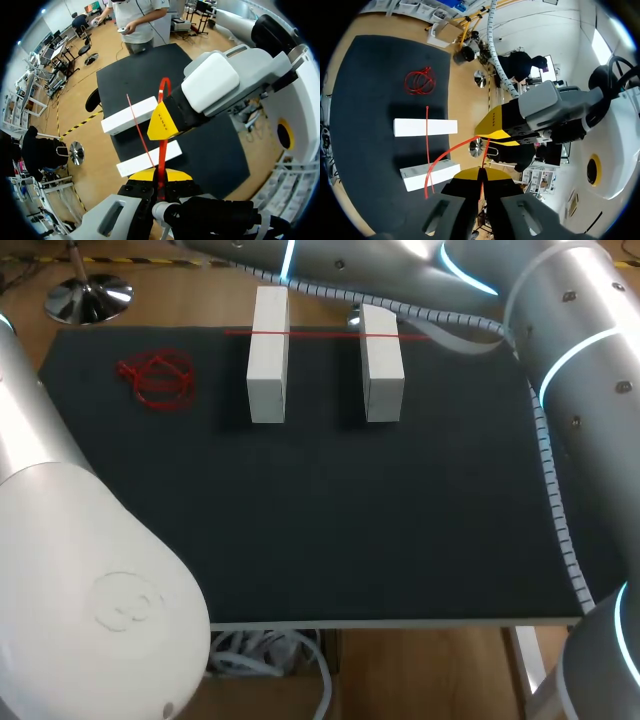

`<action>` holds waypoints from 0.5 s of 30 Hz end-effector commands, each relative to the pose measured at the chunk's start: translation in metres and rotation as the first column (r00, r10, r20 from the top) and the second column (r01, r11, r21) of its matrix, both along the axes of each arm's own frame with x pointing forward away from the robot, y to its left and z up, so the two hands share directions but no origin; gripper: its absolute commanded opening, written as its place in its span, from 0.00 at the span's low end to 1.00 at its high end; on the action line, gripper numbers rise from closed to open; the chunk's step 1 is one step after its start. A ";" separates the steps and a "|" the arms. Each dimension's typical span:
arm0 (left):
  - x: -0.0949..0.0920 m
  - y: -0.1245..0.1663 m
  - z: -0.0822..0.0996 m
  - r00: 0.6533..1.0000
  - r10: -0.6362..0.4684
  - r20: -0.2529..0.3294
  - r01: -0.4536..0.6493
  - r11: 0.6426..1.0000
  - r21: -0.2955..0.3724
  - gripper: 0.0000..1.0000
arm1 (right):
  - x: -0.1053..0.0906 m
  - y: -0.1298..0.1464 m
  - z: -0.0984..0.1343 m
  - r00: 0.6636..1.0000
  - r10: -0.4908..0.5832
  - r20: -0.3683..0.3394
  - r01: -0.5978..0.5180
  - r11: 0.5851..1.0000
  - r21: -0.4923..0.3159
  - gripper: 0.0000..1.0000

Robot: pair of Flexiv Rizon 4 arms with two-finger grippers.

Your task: Grab the tape and strap the tape.

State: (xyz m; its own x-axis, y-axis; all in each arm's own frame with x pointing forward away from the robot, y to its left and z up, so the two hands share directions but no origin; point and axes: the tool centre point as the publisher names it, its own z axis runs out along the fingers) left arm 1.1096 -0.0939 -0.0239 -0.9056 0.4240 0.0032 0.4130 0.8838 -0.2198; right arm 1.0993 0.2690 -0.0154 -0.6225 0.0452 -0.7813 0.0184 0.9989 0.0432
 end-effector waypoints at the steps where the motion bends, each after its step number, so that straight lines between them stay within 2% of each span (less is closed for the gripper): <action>1: 0.001 0.000 0.000 1.000 -0.001 -0.002 0.001 1.000 0.002 0.00 | 0.006 0.002 0.003 1.000 -0.003 -0.017 0.003 1.000 -0.005 0.00; 15: 0.001 0.000 0.000 1.000 -0.001 -0.002 0.001 1.000 0.002 0.00 | 0.012 0.009 0.003 0.999 0.017 -0.028 -0.017 1.000 -0.009 0.00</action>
State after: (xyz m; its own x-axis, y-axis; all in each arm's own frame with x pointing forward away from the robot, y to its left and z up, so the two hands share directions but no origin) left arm 1.1097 -0.0937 -0.0239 -0.9057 0.4240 0.0031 0.4130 0.8839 -0.2196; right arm 1.1061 0.2745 -0.0171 -0.6327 0.0304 -0.7738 -0.0009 0.9992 0.0400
